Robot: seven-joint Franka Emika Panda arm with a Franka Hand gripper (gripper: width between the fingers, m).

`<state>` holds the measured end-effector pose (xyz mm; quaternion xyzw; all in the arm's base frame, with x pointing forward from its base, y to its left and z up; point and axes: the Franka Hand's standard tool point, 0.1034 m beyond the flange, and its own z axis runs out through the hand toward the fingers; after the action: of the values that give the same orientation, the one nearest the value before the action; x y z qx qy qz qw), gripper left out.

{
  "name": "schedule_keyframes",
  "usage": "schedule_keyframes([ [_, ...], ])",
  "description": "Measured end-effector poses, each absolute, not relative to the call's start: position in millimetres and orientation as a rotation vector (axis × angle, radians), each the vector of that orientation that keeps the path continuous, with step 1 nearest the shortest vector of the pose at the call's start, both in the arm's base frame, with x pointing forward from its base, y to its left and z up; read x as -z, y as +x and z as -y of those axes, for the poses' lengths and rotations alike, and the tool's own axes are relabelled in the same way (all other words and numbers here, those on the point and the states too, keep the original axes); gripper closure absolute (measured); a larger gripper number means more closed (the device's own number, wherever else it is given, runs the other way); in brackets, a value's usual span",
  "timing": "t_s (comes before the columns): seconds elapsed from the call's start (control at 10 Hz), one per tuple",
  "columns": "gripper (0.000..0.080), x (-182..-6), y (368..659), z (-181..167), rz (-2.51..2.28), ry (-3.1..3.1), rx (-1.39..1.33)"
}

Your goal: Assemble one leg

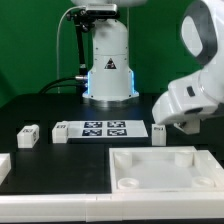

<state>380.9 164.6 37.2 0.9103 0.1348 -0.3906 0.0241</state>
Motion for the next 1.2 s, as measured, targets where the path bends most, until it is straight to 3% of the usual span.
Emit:
schedule_keyframes([
  [0.4, 0.0509, -105.0, 402.6, -160.8, -0.415, 2.765, 1.260],
  [0.8, 0.0509, -101.6, 412.4, -163.9, -0.432, 2.824, 1.161],
  [1.2, 0.0509, -105.2, 438.7, -149.8, -0.417, 3.042, 0.602],
])
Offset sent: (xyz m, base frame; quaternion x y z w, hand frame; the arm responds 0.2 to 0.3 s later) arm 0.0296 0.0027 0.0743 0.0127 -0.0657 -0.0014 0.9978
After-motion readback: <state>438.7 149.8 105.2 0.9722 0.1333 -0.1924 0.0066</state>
